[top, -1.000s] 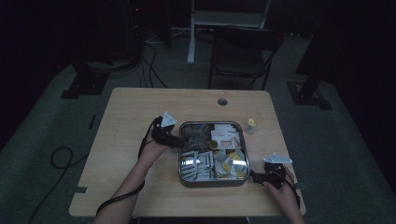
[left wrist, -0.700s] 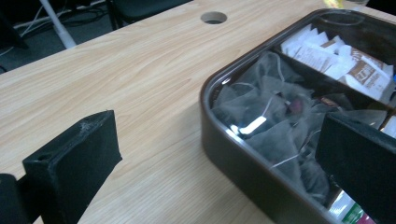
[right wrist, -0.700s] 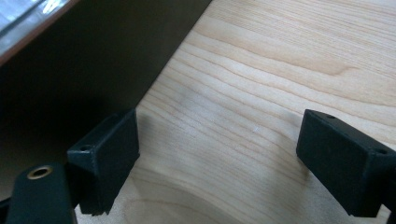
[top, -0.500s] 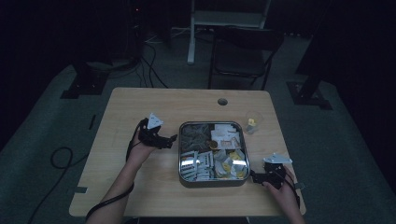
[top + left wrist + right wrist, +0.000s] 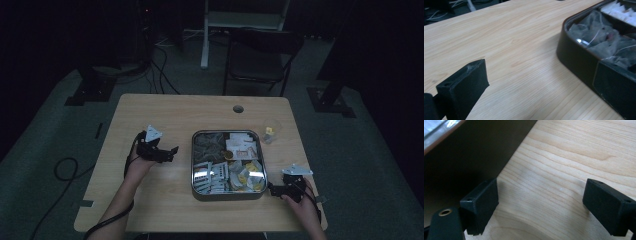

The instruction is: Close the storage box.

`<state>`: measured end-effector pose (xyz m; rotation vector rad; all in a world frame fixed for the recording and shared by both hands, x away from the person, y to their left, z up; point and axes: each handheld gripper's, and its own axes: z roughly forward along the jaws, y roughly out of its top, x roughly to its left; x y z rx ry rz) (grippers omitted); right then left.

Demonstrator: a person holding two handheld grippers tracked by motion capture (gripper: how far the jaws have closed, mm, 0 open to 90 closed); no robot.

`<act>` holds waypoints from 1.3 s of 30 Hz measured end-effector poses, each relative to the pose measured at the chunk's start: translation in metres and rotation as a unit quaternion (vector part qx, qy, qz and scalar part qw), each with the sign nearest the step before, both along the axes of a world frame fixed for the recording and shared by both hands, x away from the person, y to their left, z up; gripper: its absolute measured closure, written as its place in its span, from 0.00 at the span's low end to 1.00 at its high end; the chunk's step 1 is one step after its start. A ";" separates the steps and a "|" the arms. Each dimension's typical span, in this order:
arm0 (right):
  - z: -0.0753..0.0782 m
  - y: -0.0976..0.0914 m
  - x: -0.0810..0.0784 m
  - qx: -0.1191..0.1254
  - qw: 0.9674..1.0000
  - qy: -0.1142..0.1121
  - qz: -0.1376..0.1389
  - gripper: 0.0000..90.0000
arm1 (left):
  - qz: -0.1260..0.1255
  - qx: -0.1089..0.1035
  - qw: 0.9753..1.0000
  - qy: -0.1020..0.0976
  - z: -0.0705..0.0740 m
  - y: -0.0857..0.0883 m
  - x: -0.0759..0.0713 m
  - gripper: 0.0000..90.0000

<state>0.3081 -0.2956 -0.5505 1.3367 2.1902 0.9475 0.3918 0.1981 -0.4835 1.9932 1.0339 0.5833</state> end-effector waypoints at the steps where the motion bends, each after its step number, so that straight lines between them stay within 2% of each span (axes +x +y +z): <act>1: 0.000 0.000 0.000 0.000 1.000 0.000 0.000 0.14 | 0.002 0.000 1.000 0.001 -0.001 0.003 -0.001 0.01; 12: 0.000 0.000 0.000 0.000 1.000 0.000 0.000 0.14 | 0.028 -0.006 1.000 0.013 -0.016 0.032 -0.013 0.01; 19: 0.000 0.000 0.000 0.000 1.000 0.000 0.000 0.14 | 0.043 -0.007 0.999 0.029 -0.030 0.049 -0.022 0.00; 28: 0.000 0.000 0.000 0.000 1.000 0.000 0.000 0.14 | 0.053 -0.004 0.998 0.033 -0.032 0.067 -0.037 0.00; 39: 0.000 0.000 0.000 0.000 1.000 0.000 0.000 0.14 | 0.083 -0.007 0.996 0.046 -0.039 0.090 -0.060 0.00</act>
